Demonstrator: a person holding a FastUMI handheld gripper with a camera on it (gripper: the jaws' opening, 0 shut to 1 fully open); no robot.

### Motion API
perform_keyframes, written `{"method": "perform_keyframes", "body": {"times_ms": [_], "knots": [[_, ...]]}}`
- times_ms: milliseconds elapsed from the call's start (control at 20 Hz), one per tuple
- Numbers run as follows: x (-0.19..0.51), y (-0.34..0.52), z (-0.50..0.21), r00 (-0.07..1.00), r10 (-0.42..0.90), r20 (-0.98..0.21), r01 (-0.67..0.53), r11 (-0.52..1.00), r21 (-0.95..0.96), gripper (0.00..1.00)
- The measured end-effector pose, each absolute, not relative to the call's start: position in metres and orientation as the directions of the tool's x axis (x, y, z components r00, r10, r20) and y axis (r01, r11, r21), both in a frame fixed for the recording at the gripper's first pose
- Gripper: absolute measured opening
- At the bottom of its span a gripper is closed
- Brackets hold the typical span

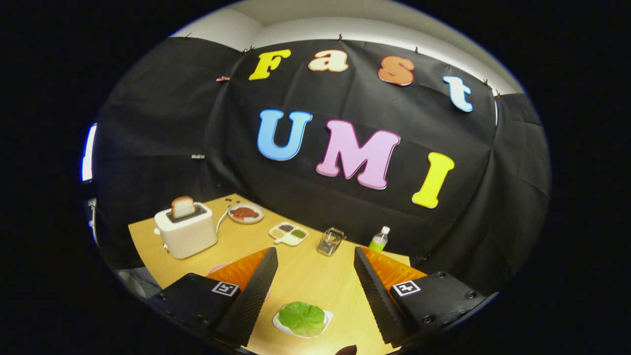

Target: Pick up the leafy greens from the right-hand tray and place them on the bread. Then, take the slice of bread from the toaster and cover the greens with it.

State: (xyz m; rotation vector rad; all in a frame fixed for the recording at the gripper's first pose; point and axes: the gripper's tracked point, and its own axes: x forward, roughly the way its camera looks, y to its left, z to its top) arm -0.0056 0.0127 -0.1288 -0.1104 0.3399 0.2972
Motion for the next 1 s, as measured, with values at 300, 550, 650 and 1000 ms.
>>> {"method": "perform_keyframes", "body": {"times_ms": [300,550,650,1000], "knots": [[-0.017,0.01,-0.24,0.763,0.346,-0.545,-0.425,0.905,-0.02,0.95],[-0.017,0.013,-0.327,0.629,0.386,-0.675,-0.473,0.879,0.062,0.92],[-0.023,0.016,-0.356,0.557,0.4,-0.728,-0.489,0.867,0.102,0.9],[-0.015,0.024,-0.428,0.42,0.414,-0.808,-0.5,0.848,0.175,0.85]]}}
